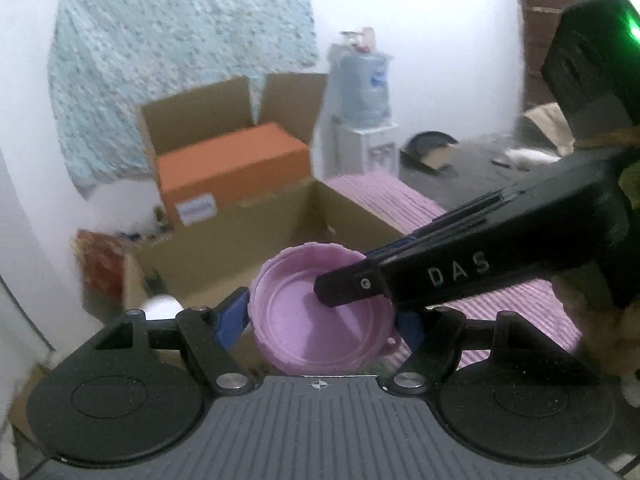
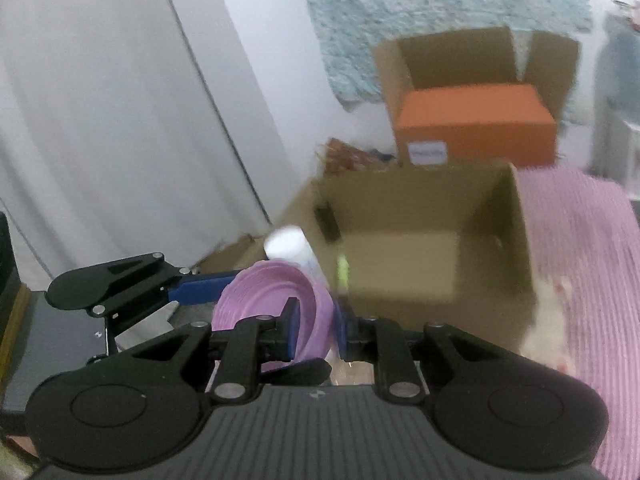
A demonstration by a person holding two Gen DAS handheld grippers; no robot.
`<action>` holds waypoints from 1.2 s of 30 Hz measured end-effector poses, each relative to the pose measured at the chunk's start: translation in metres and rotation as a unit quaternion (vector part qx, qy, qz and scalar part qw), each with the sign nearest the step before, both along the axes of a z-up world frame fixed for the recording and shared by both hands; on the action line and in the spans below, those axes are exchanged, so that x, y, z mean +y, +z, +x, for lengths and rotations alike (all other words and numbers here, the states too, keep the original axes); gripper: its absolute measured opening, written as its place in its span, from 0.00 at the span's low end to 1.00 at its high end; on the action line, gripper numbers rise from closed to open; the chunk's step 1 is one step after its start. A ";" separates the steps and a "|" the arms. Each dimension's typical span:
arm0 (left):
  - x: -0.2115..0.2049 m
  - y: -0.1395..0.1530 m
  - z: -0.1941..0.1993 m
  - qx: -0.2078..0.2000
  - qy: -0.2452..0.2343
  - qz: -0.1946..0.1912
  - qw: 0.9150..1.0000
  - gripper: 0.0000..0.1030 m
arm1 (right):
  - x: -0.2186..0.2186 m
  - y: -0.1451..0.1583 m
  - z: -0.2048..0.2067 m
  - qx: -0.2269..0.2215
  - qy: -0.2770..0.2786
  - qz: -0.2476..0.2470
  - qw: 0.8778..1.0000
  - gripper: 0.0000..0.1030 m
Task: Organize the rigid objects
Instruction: 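Carry the pink lid over and down into the cardboard box, then open the right gripper to drop the lid and withdraw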
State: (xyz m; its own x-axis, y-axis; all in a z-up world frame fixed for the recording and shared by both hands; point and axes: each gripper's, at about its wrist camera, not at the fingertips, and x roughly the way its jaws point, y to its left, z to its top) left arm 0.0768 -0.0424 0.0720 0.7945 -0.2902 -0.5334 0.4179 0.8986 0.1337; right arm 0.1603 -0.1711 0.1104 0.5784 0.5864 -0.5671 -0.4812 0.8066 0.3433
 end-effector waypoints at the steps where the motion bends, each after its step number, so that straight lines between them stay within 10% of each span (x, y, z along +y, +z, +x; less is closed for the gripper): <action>1: 0.003 0.003 0.012 0.005 0.002 -0.002 1.000 0.73 | 0.003 0.004 0.013 0.005 0.006 0.002 1.000 0.19; 16: 0.023 -0.043 0.192 0.159 0.057 0.068 0.983 0.72 | 0.045 -0.070 0.233 0.219 0.012 0.035 0.975 0.19; 36: 0.020 -0.067 0.228 0.193 0.094 0.131 0.968 0.75 | 0.074 -0.138 0.292 0.279 -0.008 0.021 0.960 0.19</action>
State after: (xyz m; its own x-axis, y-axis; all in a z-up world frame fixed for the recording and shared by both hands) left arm 0.3051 -0.0223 0.0048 0.5479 0.0245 -0.8362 0.3150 0.9200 0.2333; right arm 0.4522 -0.0972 -0.0273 0.2004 0.6098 -0.7668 -0.2009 0.7917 0.5770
